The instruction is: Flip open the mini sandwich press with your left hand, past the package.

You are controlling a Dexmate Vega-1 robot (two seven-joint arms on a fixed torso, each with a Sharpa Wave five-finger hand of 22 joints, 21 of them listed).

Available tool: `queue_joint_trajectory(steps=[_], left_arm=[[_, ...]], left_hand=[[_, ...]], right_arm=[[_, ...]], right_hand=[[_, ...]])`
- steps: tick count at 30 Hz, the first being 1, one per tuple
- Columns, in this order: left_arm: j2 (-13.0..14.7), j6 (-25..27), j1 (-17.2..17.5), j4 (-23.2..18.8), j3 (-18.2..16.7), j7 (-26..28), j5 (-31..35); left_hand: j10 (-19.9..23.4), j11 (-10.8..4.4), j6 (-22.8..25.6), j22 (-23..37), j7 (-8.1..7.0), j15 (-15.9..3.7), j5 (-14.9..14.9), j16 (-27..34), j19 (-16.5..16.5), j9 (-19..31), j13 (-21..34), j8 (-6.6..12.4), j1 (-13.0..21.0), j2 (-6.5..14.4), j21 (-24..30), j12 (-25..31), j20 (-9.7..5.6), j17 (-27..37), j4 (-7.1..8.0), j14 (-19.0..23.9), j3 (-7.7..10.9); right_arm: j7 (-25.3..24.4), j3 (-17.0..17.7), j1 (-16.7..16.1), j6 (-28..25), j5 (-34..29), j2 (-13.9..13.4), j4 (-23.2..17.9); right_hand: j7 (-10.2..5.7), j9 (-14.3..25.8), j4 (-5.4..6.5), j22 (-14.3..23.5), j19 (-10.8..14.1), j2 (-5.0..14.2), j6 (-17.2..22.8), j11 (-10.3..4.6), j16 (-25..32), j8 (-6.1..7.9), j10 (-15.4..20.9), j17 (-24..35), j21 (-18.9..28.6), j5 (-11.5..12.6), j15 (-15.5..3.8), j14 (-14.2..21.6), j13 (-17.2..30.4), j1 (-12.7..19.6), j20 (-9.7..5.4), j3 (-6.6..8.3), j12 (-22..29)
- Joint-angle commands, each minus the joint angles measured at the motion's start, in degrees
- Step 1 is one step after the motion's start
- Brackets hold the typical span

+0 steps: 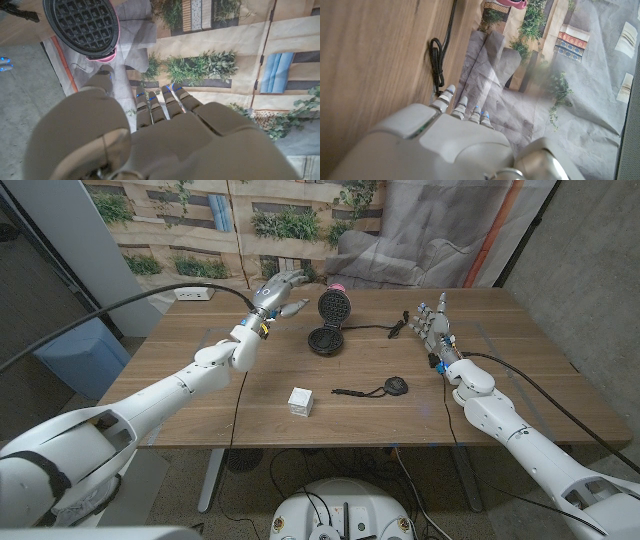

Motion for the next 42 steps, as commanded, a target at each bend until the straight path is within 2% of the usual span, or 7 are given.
queue_joint_trajectory(steps=[1,10,18,21,27,32,42], left_arm=[[-0.7,-4.1,5.8,-0.4,-8.6,-4.0,-13.9],[-2.8,-11.9,5.8,6.5,-11.3,-7.5,-22.6],[-5.6,-15.9,5.6,12.1,-13.6,-10.0,-30.0],[-6.1,-17.9,5.3,14.0,-13.8,-11.4,-31.8],[-7.7,-22.1,6.6,16.3,-15.6,-13.6,-37.5],[-8.1,-22.7,8.4,16.1,-16.9,-15.2,-41.0],[-9.0,-18.4,13.0,12.4,-19.8,-14.3,-47.1]], left_hand=[[-1.7,0.95,-2.7,0.1,0.42,-0.01,0.0,-0.1,-0.2,0.1,0.1,-0.28,-2.0,0.6,0.2,0.0,-1.93,0.3,-0.01,-1.0,-0.94],[-3.3,1.13,-5.4,0.1,1.16,0.36,0.0,-0.2,-1.9,0.0,0.1,-0.21,-4.8,1.1,-0.2,0.0,-2.17,0.3,0.26,-2.9,-2.02],[-4.1,1.74,-6.2,0.2,1.49,0.47,-0.3,-0.1,-3.1,-0.1,0.1,0.02,-9.1,1.5,-0.2,0.2,-2.92,0.6,1.99,-3.9,-3.22],[-5.1,2.1,-8.0,0.2,2.13,0.76,-0.3,-0.2,-4.3,-0.2,0.1,-0.33,-11.0,1.7,-0.3,0.0,-3.04,0.6,2.52,-4.9,-3.52],[-6.0,2.4,-9.8,0.2,2.63,0.97,-0.3,0.0,-6.0,-0.2,0.1,-0.27,-15.0,2.3,-0.3,0.2,-3.19,0.7,4.23,-6.2,-4.24],[-6.4,2.55,-11.1,0.2,2.8,1.15,-0.2,0.0,-6.7,-0.2,0.1,-0.29,-17.3,2.7,-0.2,0.2,-3.34,0.8,5.36,-6.8,-4.51],[-6.4,2.88,-10.6,0.2,3.04,1.24,0.0,0.2,-6.6,-0.3,0.0,0.16,-18.6,2.9,0.0,0.3,-3.19,0.7,5.87,-6.8,-4.47]], right_arm=[[0.0,0.0,0.0,0.0,0.0,0.0,0.0],[0.0,0.0,0.0,0.0,0.0,0.0,0.0],[0.0,0.0,0.0,0.0,0.0,0.0,0.0],[0.0,0.0,0.0,0.0,0.0,0.0,0.0],[0.0,0.0,0.0,0.0,0.0,0.0,0.0],[0.0,0.0,0.0,0.0,0.0,0.0,0.0],[0.0,0.0,0.0,0.0,0.0,0.0,0.0]], right_hand=[[-0.06,0.3,0.09,0.2,0.0,5.15,-0.3,0.22,0.2,0.26,-0.3,0.2,0.2,0.4,-1.1,-0.5,0.3,0.2,0.41,-0.4,0.3],[-0.02,0.3,0.09,0.2,0.0,5.15,-0.3,0.26,0.2,0.25,-0.3,0.2,0.2,0.4,-1.1,-0.5,0.3,0.2,0.41,-0.4,0.3],[-0.02,0.3,0.09,0.2,0.0,5.14,-0.4,0.23,0.2,0.24,-0.4,0.2,0.2,0.4,-1.07,-0.5,0.3,0.2,0.42,-0.4,0.3],[-0.05,0.3,0.09,0.2,0.0,5.14,-0.4,0.23,0.2,0.22,-0.4,0.2,0.2,0.4,-1.13,-0.5,0.3,0.2,0.4,-0.4,0.3],[-0.08,0.3,0.09,0.2,0.0,5.13,-0.4,0.13,0.2,0.23,-0.3,0.2,0.2,0.4,-1.18,-0.5,0.3,0.2,0.41,-0.4,0.3],[-0.1,0.3,0.09,0.2,0.0,5.14,-0.3,0.18,0.2,0.26,-0.2,0.2,0.2,0.4,-1.1,-0.5,0.3,0.2,0.46,-0.4,0.3],[-0.11,0.3,0.09,0.2,0.0,5.14,-0.4,0.21,0.2,0.23,-0.3,0.2,0.2,0.4,-1.21,-0.5,0.3,0.2,0.44,-0.4,0.3]])
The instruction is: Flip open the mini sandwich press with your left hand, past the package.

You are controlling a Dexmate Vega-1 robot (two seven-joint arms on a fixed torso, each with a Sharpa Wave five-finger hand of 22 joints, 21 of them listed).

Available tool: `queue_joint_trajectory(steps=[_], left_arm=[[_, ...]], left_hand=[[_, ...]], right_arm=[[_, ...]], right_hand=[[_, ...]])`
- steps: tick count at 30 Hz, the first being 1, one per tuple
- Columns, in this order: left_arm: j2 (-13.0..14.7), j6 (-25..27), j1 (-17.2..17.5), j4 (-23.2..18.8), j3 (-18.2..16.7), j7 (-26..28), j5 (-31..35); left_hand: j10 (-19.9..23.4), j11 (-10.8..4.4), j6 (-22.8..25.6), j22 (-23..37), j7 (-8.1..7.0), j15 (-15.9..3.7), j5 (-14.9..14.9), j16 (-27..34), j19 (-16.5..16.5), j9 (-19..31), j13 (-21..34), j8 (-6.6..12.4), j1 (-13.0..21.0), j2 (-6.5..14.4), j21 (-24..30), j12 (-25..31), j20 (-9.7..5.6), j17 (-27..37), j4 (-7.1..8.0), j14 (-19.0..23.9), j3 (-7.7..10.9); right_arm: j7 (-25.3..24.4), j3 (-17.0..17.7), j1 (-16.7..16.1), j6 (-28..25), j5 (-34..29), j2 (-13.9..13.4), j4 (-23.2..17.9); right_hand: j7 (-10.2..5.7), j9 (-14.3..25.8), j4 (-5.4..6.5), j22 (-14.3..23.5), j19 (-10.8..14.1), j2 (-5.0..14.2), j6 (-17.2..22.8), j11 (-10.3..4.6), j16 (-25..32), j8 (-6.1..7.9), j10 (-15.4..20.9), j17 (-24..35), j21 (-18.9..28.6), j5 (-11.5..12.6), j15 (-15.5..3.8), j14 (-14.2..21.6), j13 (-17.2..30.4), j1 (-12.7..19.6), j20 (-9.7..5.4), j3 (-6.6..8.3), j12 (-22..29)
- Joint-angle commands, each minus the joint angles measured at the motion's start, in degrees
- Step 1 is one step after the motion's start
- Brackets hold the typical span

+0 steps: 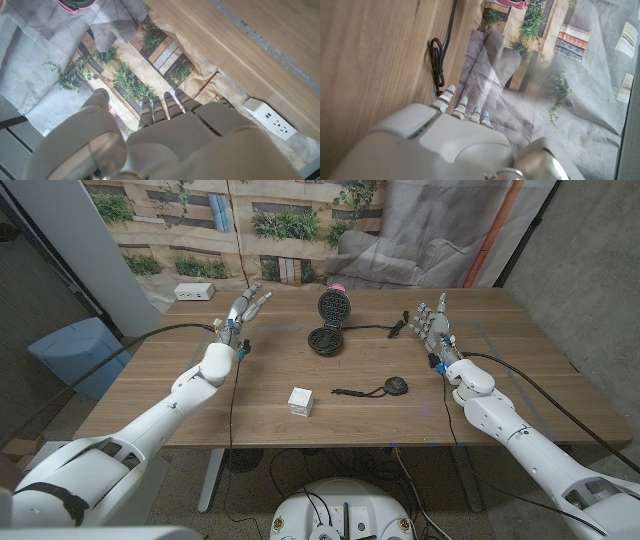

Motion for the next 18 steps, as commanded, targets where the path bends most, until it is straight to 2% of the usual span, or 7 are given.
queue_joint_trajectory(steps=[1,18], left_arm=[[-1.2,2.5,4.3,-2.2,-3.1,-0.7,-7.8],[-4.2,-0.8,4.6,4.3,-4.1,-6.5,-14.8]], left_hand=[[0.1,-0.07,0.5,0.2,0.21,-0.21,0.2,0.2,-0.2,0.1,0.0,0.41,-0.9,-0.1,0.3,0.3,-3.43,0.1,0.37,0.0,0.19],[-0.4,0.39,1.3,0.2,0.58,-0.14,0.5,-0.1,-1.1,0.0,0.0,0.67,-1.8,0.5,0.1,0.3,-3.48,0.0,0.46,-1.0,1.01]], right_arm=[[0.0,0.0,0.0,0.0,0.0,0.0,0.0],[0.0,0.0,0.0,0.0,0.0,0.0,-0.1]], right_hand=[[-0.1,0.3,0.09,0.2,0.0,5.14,-0.4,0.23,0.2,0.23,-0.3,0.2,0.2,0.4,-1.22,-0.5,0.3,0.2,0.44,-0.4,0.3],[-0.12,0.3,0.09,0.2,0.0,5.14,-0.3,0.26,0.2,0.25,-0.3,0.2,0.2,0.4,-1.16,-0.5,0.3,0.2,0.37,-0.4,0.3]])
